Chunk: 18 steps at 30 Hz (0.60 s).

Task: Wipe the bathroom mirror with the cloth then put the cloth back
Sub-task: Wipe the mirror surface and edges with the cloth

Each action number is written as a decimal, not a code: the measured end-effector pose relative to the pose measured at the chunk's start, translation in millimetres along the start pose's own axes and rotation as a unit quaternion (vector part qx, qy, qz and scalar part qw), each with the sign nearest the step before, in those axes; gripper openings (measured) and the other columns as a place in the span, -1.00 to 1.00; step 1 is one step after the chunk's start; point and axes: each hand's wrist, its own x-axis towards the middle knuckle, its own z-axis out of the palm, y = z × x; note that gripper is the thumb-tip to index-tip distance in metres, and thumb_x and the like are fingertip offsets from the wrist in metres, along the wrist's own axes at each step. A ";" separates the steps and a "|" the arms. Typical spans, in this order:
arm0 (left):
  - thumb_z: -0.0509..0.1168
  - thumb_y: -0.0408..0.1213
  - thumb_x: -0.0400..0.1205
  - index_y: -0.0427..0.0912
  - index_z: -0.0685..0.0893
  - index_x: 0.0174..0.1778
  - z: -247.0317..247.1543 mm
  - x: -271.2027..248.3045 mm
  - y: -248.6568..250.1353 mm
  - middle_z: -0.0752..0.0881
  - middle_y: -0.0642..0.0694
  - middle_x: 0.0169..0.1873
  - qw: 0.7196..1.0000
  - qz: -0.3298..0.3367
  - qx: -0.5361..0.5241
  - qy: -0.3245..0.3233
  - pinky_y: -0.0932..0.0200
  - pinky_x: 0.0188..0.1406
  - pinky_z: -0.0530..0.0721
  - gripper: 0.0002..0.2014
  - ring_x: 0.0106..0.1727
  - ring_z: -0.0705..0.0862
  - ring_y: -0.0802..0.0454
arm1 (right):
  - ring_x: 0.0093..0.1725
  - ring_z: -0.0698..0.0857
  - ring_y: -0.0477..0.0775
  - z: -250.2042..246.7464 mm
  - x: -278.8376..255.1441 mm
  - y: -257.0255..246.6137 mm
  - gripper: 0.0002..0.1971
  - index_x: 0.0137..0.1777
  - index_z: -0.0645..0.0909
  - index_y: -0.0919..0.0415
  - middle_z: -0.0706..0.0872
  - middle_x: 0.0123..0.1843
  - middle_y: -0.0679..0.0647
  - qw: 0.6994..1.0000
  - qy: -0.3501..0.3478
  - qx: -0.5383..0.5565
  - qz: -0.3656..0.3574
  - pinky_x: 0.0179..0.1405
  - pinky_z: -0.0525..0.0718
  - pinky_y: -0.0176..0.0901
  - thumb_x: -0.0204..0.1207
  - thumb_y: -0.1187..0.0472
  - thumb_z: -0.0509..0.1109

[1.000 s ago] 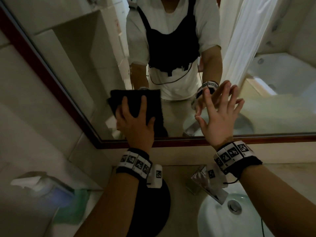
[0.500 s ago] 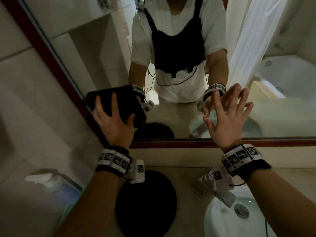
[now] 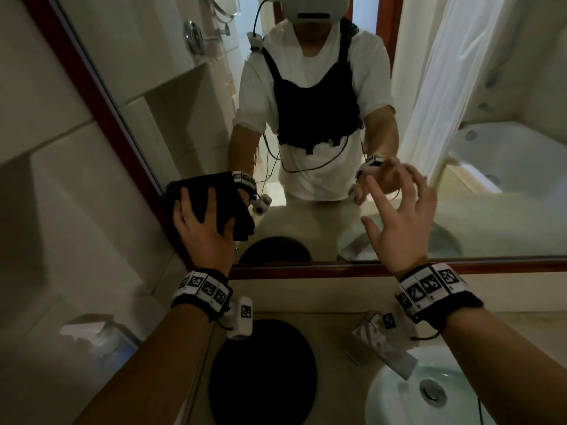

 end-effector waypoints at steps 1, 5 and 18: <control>0.50 -0.18 0.53 0.00 0.40 0.62 -1.5 1.5 1.0 0.08 -0.26 0.70 1.000 -0.001 0.002 -0.004 -0.29 0.59 0.29 -0.28 0.63 0.14 -0.38 | 0.68 0.10 0.42 -6.2 9.3 -4.4 -0.22 0.65 0.33 -0.13 0.15 0.71 0.28 1.000 0.008 -0.002 -0.013 0.57 0.13 0.51 0.43 0.01 0.55; 0.51 -0.16 0.51 0.02 0.39 0.63 -6.1 9.5 2.1 0.04 -0.28 0.70 1.000 0.012 0.014 -0.009 -0.27 0.60 0.28 -0.26 0.64 0.11 -0.39 | 0.72 -0.04 0.43 -21.4 56.1 -19.9 -0.18 0.72 0.15 -0.17 0.00 0.76 0.27 0.999 0.026 -0.010 -0.023 0.58 0.04 0.54 0.51 -0.09 0.46; 0.49 -0.13 0.53 0.11 0.33 0.65 -19.2 37.1 24.0 -0.01 -0.26 0.72 0.998 0.035 0.045 0.021 -0.38 0.56 0.29 -0.24 0.67 0.07 -0.42 | 0.71 -0.16 0.49 -14.5 71.0 -19.7 -0.09 0.74 0.02 -0.16 -0.16 0.76 0.31 0.999 0.004 -0.030 -0.033 0.54 -0.07 0.65 0.49 -0.19 0.46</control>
